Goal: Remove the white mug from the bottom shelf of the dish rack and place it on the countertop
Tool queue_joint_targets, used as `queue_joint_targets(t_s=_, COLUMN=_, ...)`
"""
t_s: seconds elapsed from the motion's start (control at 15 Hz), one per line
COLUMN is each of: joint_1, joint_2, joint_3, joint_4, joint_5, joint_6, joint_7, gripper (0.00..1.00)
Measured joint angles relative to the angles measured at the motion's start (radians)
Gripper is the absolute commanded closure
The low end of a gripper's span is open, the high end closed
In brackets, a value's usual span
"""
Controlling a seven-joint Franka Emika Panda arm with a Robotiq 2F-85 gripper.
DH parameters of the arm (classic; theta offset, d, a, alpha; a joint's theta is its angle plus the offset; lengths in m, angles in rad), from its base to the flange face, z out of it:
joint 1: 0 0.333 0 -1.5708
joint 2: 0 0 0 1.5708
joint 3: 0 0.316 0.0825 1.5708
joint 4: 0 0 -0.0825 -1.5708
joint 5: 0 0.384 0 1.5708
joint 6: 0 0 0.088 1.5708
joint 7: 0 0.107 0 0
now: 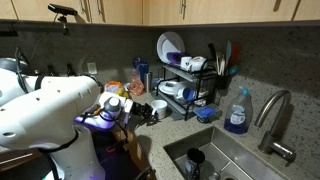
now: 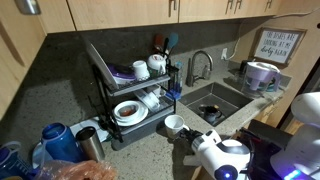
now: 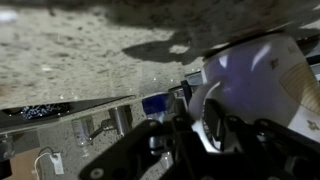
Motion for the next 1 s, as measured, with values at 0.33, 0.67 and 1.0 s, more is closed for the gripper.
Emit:
queue_joint_targets(t_s=0.33, joint_1=0.015, joint_2=0.000, joint_3=-0.020, joint_4=0.003, joint_5=-0.085, joint_6=-0.031, joint_7=0.083, gripper=0.41)
queue_joint_targets(t_s=0.67, joint_1=0.022, joint_2=0.003, joint_3=-0.029, joint_4=0.013, joint_5=-0.088, joint_6=-0.056, joint_7=0.099, gripper=0.26)
queue_joint_targets(t_s=1.0, joint_1=0.022, joint_2=0.051, joint_3=-0.049, joint_4=0.006, joint_5=-0.088, joint_6=-0.056, joint_7=0.098, gripper=0.08)
